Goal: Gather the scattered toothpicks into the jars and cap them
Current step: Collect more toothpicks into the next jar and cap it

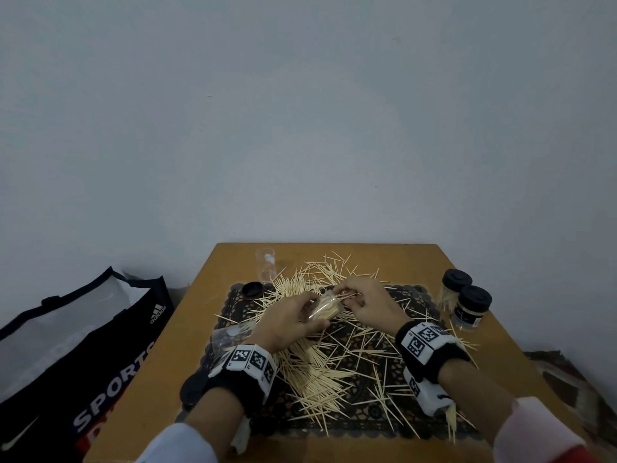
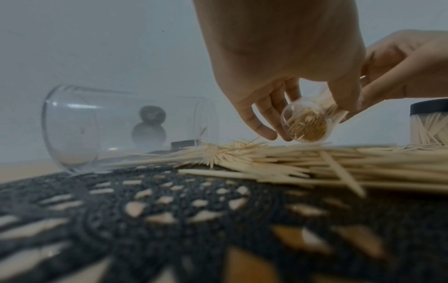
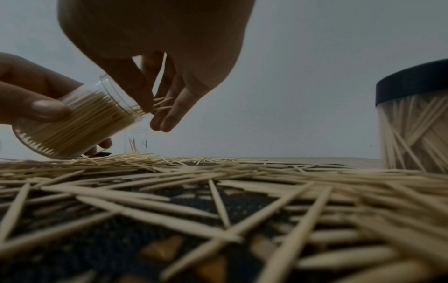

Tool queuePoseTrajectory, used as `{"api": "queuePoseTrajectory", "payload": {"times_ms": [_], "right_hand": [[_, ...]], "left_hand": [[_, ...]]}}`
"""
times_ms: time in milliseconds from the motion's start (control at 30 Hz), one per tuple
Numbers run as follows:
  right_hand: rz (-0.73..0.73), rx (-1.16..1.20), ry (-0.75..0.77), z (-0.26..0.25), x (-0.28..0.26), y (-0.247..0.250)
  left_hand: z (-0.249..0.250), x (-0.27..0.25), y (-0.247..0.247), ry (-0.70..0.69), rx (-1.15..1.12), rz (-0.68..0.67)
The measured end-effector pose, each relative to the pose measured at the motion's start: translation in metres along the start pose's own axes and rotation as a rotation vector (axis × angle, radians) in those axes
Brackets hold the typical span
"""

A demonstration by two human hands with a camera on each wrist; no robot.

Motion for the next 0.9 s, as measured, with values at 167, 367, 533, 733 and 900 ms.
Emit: {"api": "queuePoseTrajectory", "payload": {"times_ms": [167,367,533,733,900], "right_hand": [[0.053,-0.002,0.019,-0.003,0.000,0.007],[0.106,0.055,0.002,-0.004,0.000,0.013],[0.103,-0.015,-0.014,0.005,0.000,0.009],[-0.040,-0.038,0.042,0.006,0.001,-0.008],[0.023,-0.062,-0.015,0.013,0.001,0.001]], "left_hand": [[0.002,0.000,-0.003,-0.012,-0.011,-0.035],[0.005,0.000,-0.004,-0.030,-0.024,-0.045],[0.001,0.000,-0.001,-0.004,-0.028,-0.003],[-0.003,0.001,0.005,0.028,-0.022,0.057],[-0.001,0.001,0.006,0.037,-0.003,0.059]]}}
Point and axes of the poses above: each hand's wrist, its own x-axis towards the middle knuckle, its own y-axis out of the back of the hand, z = x × y, the point moved 8 cm from there along x, towards the middle knuckle, and after that the axes turned 11 degrees about y, right-handed, at the moved point
